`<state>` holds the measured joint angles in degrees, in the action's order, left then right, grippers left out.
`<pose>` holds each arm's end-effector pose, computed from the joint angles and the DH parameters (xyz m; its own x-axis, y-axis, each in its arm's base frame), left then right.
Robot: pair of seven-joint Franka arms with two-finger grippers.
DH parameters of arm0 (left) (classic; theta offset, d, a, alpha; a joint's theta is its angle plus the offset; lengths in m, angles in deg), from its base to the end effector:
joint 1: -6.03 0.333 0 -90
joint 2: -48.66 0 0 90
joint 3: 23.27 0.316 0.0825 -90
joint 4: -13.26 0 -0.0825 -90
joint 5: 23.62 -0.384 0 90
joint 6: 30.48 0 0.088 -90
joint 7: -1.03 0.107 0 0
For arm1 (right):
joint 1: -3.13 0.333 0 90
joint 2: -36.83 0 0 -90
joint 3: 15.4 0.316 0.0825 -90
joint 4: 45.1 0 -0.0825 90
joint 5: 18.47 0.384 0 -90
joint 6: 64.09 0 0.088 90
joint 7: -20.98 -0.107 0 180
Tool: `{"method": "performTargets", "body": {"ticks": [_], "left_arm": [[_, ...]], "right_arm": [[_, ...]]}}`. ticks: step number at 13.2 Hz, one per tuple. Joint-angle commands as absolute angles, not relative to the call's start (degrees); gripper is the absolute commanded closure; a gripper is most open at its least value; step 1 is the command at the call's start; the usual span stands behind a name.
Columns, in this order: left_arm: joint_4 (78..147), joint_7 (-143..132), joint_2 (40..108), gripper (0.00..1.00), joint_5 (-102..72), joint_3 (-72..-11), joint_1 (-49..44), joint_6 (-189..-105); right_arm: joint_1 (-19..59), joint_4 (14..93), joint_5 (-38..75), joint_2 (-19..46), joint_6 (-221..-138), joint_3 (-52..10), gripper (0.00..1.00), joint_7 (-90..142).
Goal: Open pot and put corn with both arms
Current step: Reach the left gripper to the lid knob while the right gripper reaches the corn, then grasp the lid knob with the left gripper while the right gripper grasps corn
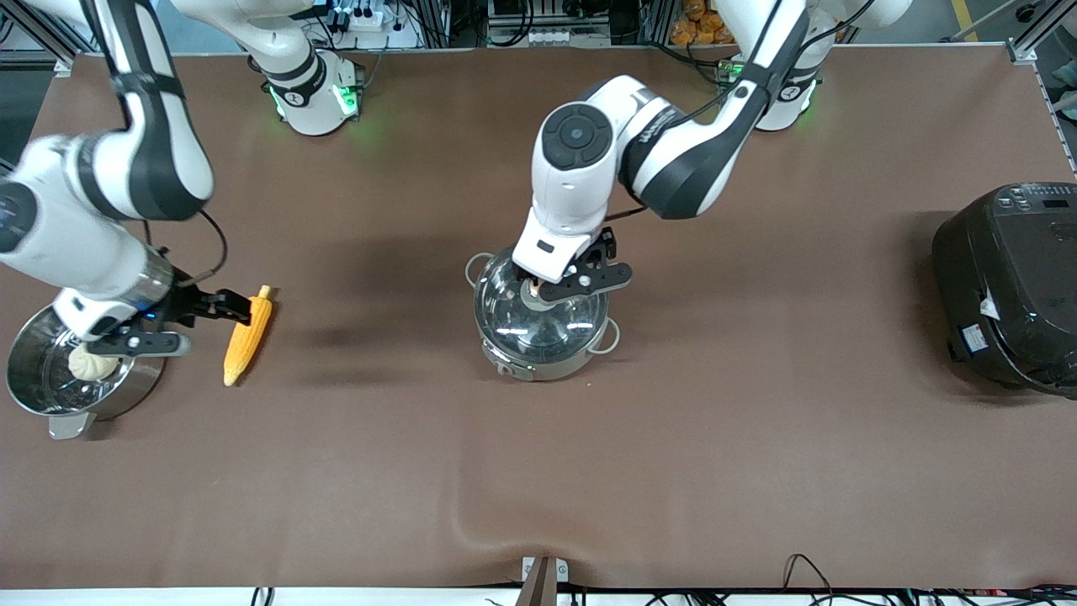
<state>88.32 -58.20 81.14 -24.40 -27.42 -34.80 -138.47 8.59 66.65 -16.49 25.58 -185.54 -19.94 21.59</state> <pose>0.5172 -0.4995 0.4127 0.9673 0.2530 -0.0175 0.2534 -0.9671 0.0211 0.5945 0.0127 0.3779 0.9996 0.0098 -0.0263 0.0094 -0.9999 -0.0138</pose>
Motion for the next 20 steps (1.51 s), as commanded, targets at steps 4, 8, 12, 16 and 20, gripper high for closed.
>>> {"method": "performTargets", "body": {"ticks": [4, 8, 12, 16, 20], "left_arm": [[86.5, -60.3, 86.8, 0.0, -24.6, -26.2, -37.5, -145.2], [86.7, -59.6, 87.3, 0.0, -24.7, -26.2, -37.7, -145.7], [86.9, -59.0, 87.7, 0.39, -24.8, -26.2, -37.7, -145.6], [86.9, -58.3, 88.0, 0.53, -24.8, -26.2, -37.7, -145.6], [86.9, -58.3, 87.5, 1.0, -24.8, -26.3, -37.7, -144.9]], "right_arm": [[4.3, 71.8, -17.1, 19.7, -191.8, -19.9, 0.0, 21.6], [1.7, 73.2, -16.8, 15.5, -196.1, -19.9, 0.0, 14.8], [0.9, 75.5, -16.8, 11.4, -202.5, -19.9, 0.0, 14.4], [0.1, 75.4, -16.3, 9.2, -204.6, -19.8, 0.21, 13.9], [1.0, 73.6, -16.4, 10.7, -200.2, -19.7, 0.54, 14.0]]}}
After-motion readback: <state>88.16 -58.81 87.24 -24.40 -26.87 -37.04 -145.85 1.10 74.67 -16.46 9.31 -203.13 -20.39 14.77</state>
